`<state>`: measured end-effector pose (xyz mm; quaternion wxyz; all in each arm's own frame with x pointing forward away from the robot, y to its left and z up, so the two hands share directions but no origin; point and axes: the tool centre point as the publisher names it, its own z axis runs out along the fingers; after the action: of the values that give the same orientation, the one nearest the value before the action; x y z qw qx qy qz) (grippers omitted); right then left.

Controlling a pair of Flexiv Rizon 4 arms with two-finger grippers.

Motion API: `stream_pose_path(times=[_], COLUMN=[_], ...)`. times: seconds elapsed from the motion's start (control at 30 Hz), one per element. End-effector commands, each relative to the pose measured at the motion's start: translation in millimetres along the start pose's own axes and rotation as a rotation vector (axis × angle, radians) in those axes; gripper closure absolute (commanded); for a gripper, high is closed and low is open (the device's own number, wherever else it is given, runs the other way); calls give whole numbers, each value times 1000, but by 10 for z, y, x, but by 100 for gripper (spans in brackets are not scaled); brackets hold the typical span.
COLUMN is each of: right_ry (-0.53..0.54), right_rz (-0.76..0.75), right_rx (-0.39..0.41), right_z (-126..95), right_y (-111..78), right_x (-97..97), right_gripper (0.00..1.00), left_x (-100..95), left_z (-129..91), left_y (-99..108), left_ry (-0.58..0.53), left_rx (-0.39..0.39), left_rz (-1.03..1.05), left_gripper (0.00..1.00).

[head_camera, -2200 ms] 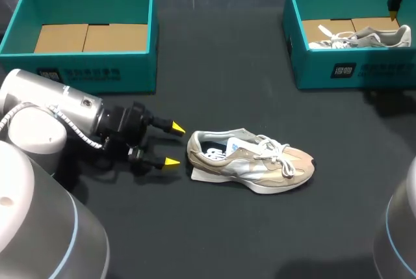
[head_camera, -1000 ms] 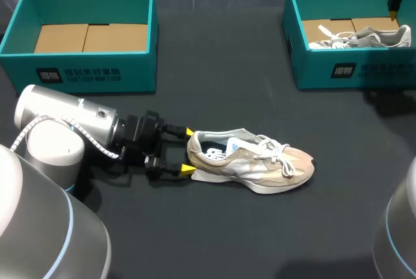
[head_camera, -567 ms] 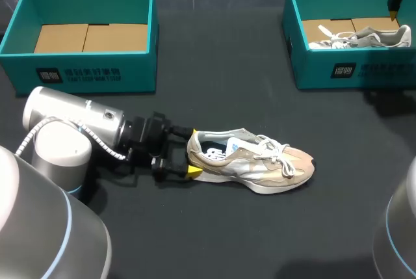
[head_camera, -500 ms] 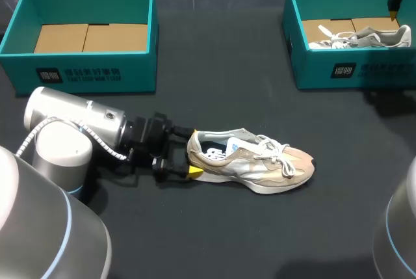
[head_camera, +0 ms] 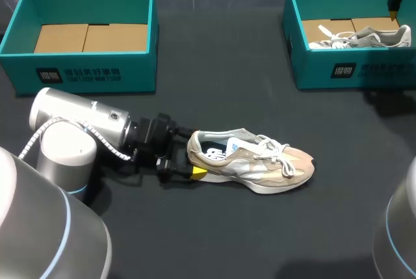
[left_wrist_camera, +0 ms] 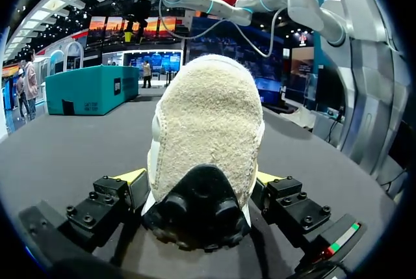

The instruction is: Take the shoe out of the shoebox, open the shoe tongue, remove and reinsert the insole, then place the shoe into the shoebox

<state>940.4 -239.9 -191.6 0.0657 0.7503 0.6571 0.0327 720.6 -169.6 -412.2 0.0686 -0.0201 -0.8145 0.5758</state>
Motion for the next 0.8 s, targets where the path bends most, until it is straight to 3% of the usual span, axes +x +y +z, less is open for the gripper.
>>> stream_pose_path(times=[0.03,0.3,0.37,0.43,0.47,0.53,0.8], right_ry=[0,0,0,0,0,0,0], right_rz=[0,0,0,0,0,0,0], right_rx=[-1,-1,-1,-1,-1,-1,-1], right_z=[-2,-2,-2,-2,-2,-2,-2], right_y=[-10,-10,-10,-10,-10,-10,-10], right_x=[-2,-2,-2,-2,-2,-2,-2], right_gripper=[0,0,0,0,0,0,0], left_x=[-9,-1,-1,-1,0,4,46], left_z=[54,88,90,92,92,90,63], left_y=[25,33,33,33,33,32,27], left_ry=[2,7,7,7,7,6,-4], left_rx=[7,13,14,16,17,19,27], left_rz=[1,4,4,5,5,6,7], left_gripper=[0,0,23,54,62,100,100])
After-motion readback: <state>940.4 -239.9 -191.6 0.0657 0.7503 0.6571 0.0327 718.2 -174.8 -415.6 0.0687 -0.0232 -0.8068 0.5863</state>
